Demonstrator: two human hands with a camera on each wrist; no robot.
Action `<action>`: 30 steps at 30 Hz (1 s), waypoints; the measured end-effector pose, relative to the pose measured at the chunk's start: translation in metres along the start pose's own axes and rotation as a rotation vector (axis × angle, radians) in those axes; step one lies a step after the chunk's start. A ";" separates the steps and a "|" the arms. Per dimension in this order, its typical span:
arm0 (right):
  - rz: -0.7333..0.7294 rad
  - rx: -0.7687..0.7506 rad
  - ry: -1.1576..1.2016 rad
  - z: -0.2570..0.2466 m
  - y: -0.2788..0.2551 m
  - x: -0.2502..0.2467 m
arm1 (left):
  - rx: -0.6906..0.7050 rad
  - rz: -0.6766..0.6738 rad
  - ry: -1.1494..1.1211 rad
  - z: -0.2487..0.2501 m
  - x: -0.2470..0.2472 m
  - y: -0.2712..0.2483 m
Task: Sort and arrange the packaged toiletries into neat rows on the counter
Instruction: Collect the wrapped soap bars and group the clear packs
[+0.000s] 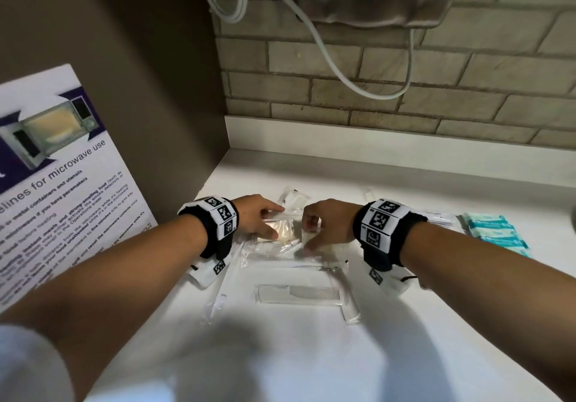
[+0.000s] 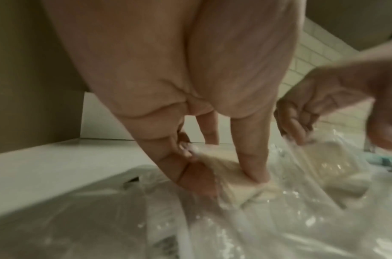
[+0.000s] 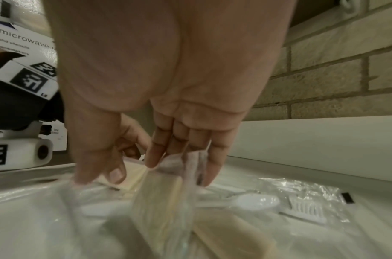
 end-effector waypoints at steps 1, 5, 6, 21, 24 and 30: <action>0.026 -0.017 0.004 0.000 0.000 -0.003 | -0.015 -0.008 0.021 0.001 0.001 -0.001; 0.119 -0.057 0.015 0.003 -0.003 -0.018 | -0.007 0.076 0.212 0.009 -0.005 -0.005; 0.138 -0.057 0.024 0.004 -0.005 -0.022 | -0.005 0.095 0.233 0.011 -0.006 -0.005; 0.286 -0.059 0.265 0.015 -0.007 -0.044 | 0.201 0.127 -0.295 0.069 -0.004 -0.001; 0.393 -0.028 0.295 0.018 -0.007 -0.049 | 0.160 0.092 -0.457 0.075 0.008 -0.004; 0.466 0.064 0.219 0.027 -0.012 -0.046 | 0.152 0.001 -0.513 0.076 0.018 -0.005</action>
Point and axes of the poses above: each hand's wrist, its own y-axis towards the middle knuckle, its own x-axis out of the palm, z = x × y, the point moved 6 cm from there along y, towards the middle knuckle, and after that the axes turned 5 degrees about -z, right-handed, at the moved point
